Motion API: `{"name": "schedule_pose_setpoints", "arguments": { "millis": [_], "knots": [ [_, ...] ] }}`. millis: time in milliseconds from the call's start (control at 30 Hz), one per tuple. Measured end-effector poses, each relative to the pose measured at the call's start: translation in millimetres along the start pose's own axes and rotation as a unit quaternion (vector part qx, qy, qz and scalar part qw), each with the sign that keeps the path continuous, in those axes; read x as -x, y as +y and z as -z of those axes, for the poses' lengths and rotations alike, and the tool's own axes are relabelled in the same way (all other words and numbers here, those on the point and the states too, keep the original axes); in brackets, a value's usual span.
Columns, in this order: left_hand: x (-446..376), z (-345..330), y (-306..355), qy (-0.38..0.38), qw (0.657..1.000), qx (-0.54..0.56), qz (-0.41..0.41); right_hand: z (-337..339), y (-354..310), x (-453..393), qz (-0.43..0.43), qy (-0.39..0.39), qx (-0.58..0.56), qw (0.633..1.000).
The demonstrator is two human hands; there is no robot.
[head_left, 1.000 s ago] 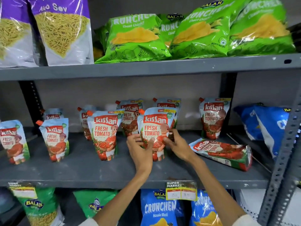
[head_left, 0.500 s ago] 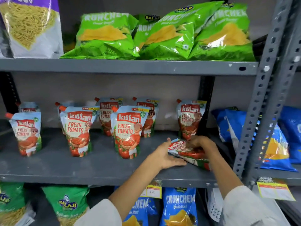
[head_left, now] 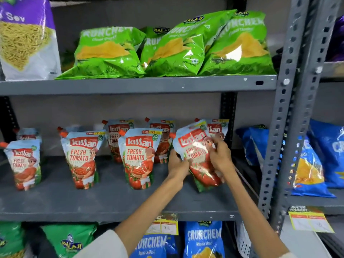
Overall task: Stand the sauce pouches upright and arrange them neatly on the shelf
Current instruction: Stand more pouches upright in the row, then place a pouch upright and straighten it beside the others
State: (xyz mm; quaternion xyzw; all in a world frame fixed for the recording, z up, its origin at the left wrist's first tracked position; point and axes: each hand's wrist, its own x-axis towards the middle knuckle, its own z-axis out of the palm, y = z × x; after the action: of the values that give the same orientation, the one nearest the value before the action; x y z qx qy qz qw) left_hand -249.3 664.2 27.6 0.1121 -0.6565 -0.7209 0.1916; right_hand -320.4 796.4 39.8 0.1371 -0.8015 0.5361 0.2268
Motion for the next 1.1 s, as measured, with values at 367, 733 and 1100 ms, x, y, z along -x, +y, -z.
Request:
{"name": "schedule_pose_setpoints", "arguments": {
  "millis": [367, 733, 1100],
  "knots": [
    [-37.3, 46.5, -32.9, -0.081, 0.971, -0.15, -0.166, -40.9, 41.4, 36.7, 0.026, 0.02, -0.163, 0.986],
    [-32.4, 41.3, -60.9, -0.173, 0.97, -0.142, -0.096, -32.5, 64.0, 40.5, -0.037, -0.171, -0.171, 0.97],
    [-24.2, -19.4, -75.7, -0.175, 0.969, -0.133, -0.112, 10.0, 89.5, 34.3, -0.051, -0.109, -0.166, 0.979]
  ]
}}
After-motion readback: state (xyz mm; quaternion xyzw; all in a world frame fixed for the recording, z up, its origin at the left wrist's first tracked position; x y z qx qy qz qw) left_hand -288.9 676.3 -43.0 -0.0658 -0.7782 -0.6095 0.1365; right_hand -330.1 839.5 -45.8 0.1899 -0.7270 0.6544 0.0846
